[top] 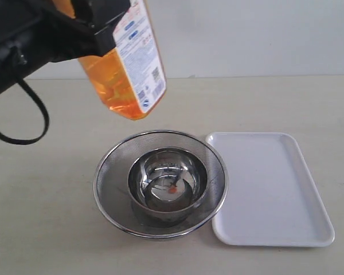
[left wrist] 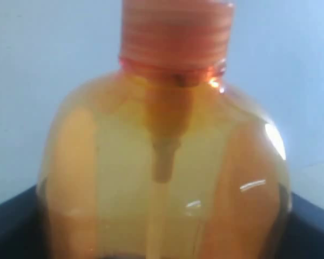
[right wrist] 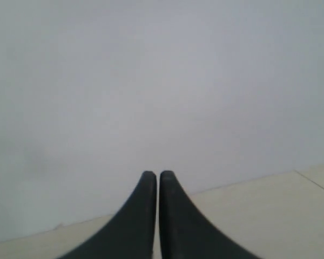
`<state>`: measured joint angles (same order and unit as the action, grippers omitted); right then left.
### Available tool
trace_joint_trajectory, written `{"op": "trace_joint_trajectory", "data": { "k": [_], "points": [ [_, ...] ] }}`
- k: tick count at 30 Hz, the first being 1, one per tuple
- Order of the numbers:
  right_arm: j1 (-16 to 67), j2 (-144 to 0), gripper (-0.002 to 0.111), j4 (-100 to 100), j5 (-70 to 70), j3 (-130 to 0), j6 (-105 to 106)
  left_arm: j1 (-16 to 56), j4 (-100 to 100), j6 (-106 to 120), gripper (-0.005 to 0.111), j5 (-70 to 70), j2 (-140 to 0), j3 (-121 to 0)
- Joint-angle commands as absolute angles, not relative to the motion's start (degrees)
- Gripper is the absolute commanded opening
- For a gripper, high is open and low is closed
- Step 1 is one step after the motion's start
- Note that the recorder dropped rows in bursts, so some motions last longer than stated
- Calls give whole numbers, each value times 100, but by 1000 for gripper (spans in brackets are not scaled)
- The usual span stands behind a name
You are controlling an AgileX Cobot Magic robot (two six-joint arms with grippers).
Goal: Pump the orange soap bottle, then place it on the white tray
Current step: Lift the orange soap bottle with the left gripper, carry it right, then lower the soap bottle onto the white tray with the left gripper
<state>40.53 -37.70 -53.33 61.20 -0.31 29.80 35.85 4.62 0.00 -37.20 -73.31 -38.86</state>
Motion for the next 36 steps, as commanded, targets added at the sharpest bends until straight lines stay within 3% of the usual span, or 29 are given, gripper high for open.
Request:
{"op": "trace_joint_trajectory", "data": {
  "k": [1,15,27,36],
  "points": [
    [4055,-3732,0,-6087,6596,0,3241,3993,350,-44,5,-4151,-7766,-4372],
    [4055,-3732,0,-6411,6969,0,3509,4906,375,-111,5,-4416,-9288,-5564],
    [4055,-3732,0,-6411,6996,0,3498,5291,618,-133,5,-4283,-10599,-6908],
    [4055,-3732,0,-6411,6996,0,3474,5509,660,175,5,-4319,-11426,-7194]
  ]
}}
